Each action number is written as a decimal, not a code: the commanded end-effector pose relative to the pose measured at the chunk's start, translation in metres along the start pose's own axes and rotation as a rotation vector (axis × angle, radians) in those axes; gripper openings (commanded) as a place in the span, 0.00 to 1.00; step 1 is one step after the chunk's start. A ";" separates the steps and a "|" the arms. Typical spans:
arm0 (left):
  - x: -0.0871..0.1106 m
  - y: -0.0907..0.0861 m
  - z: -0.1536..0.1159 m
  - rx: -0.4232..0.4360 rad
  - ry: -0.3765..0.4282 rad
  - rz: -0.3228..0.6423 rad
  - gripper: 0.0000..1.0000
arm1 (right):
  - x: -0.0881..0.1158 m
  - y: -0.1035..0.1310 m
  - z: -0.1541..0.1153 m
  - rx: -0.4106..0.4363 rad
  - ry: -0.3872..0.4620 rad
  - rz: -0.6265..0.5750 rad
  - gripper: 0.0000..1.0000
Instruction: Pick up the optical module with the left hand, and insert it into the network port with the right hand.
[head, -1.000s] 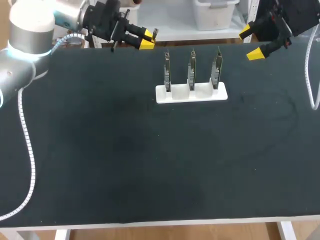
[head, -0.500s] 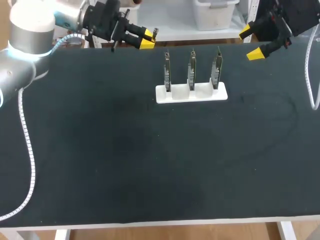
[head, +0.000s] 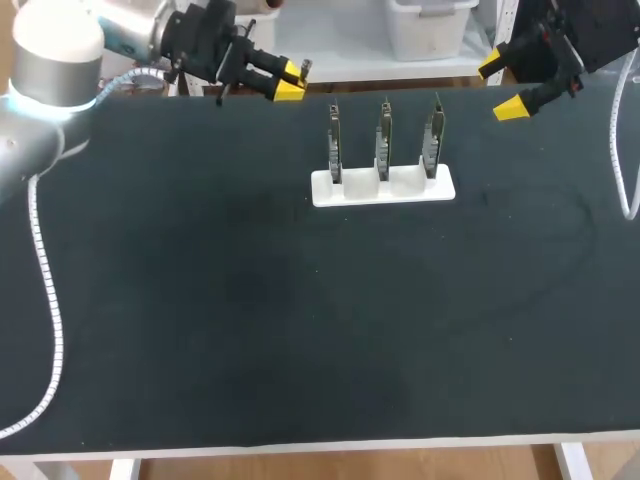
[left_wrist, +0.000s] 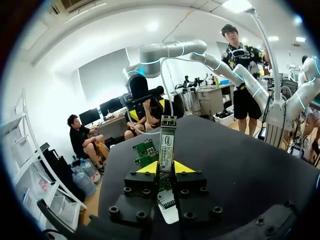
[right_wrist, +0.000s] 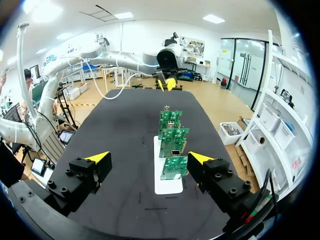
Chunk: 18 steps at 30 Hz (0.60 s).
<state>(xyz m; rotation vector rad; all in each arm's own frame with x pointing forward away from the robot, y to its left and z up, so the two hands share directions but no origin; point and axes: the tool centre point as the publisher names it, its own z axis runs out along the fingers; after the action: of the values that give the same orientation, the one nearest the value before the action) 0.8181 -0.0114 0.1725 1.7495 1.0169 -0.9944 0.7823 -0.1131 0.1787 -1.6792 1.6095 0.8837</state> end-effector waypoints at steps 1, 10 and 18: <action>0.002 -0.033 0.006 -0.139 -0.012 -0.024 0.00 | 0.000 0.000 0.000 0.000 0.000 -0.001 1.00; -0.005 -0.050 0.048 -0.169 -0.101 -0.049 0.00 | 0.000 0.000 0.000 0.000 0.000 -0.001 1.00; -0.046 -0.035 0.031 -0.158 0.012 -0.044 0.00 | 0.000 0.000 0.000 0.000 0.000 -0.001 1.00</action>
<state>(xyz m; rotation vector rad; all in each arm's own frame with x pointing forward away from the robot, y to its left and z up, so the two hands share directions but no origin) 0.7775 -0.0369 0.1781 1.7085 0.9951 -1.0789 0.7823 -0.1132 0.1788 -1.6791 1.6095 0.8836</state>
